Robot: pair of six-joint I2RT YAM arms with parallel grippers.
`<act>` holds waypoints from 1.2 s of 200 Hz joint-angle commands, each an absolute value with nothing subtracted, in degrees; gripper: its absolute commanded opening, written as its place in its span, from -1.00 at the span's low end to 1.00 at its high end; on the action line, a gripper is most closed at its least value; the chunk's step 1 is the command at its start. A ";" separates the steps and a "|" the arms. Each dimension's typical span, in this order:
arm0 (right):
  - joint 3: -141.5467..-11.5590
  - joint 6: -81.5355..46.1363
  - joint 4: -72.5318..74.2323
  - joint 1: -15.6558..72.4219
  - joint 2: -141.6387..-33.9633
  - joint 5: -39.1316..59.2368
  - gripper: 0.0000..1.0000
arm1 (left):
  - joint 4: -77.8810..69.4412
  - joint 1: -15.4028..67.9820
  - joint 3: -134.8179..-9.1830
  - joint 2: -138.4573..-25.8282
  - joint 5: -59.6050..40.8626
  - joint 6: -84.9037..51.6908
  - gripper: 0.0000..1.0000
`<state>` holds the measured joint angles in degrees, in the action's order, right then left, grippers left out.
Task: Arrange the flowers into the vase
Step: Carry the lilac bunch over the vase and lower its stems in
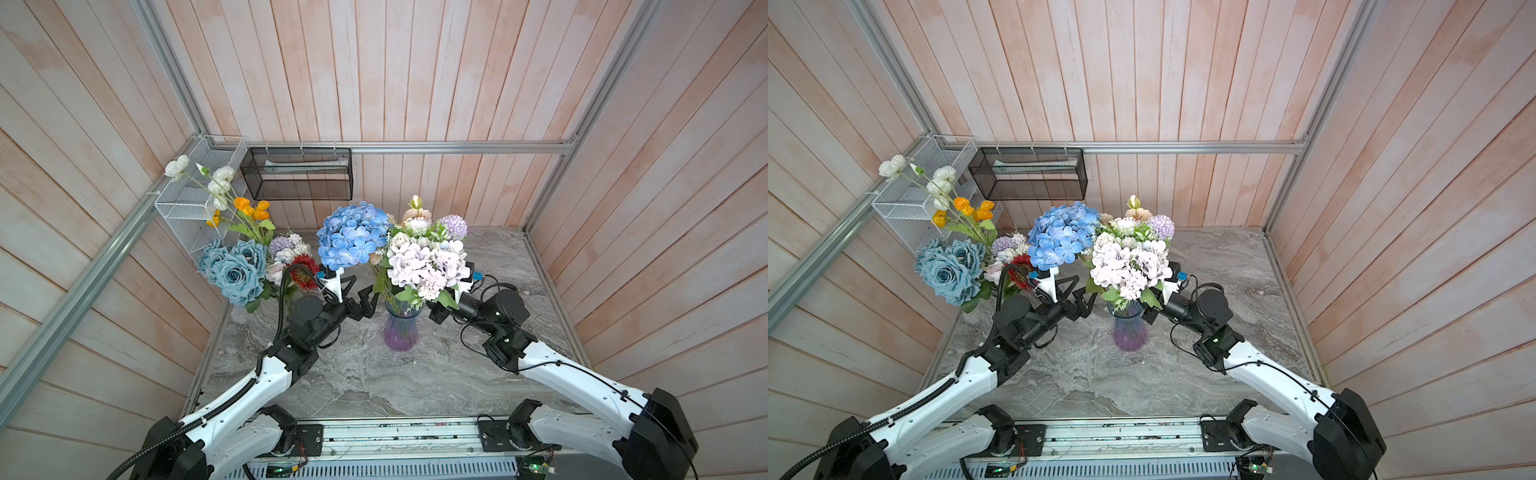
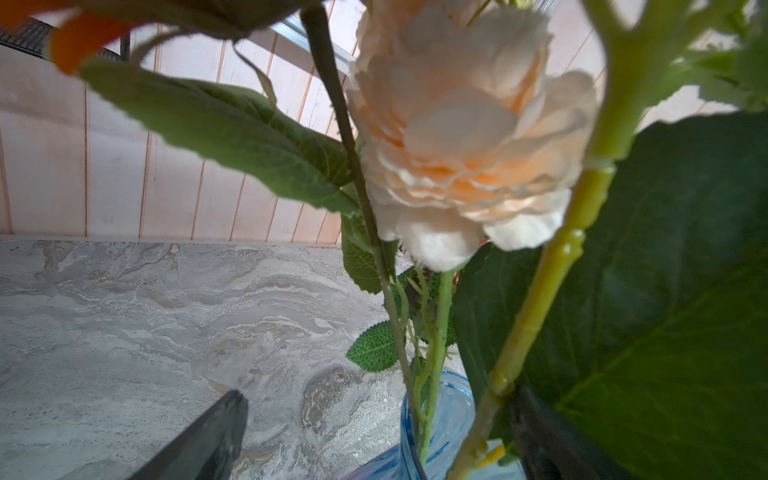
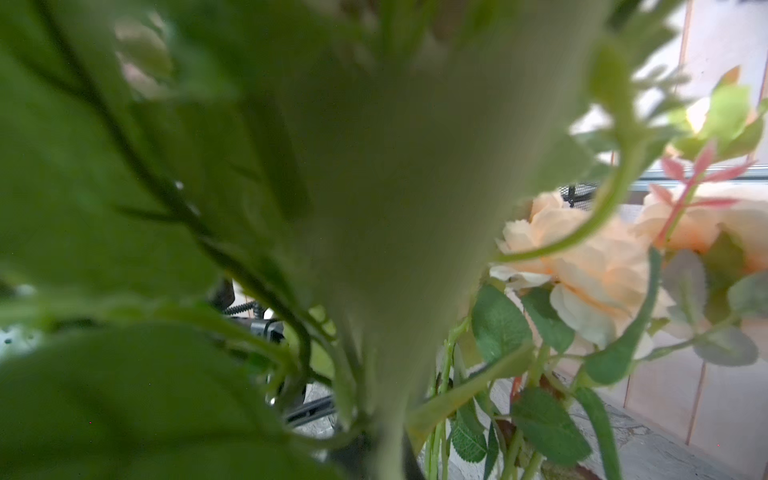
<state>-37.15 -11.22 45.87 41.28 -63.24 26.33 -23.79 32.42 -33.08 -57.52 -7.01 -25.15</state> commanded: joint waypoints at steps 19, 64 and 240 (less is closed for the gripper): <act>-33.31 -7.94 54.42 42.26 -65.67 27.90 -1.00 | -23.99 32.70 -32.98 -57.19 -6.57 -25.75 1.00; -29.93 -6.30 53.14 43.06 -66.10 25.95 -1.00 | -24.21 32.70 -33.06 -57.57 -6.58 -25.84 1.00; -23.60 -8.29 42.90 43.07 -55.28 15.04 -0.24 | -24.68 32.70 -34.45 -58.89 -7.73 -25.93 1.00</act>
<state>-24.16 -6.66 44.45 42.72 -56.88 17.74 -23.86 32.42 -33.08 -58.52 -7.07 -25.78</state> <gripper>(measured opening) 0.378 0.999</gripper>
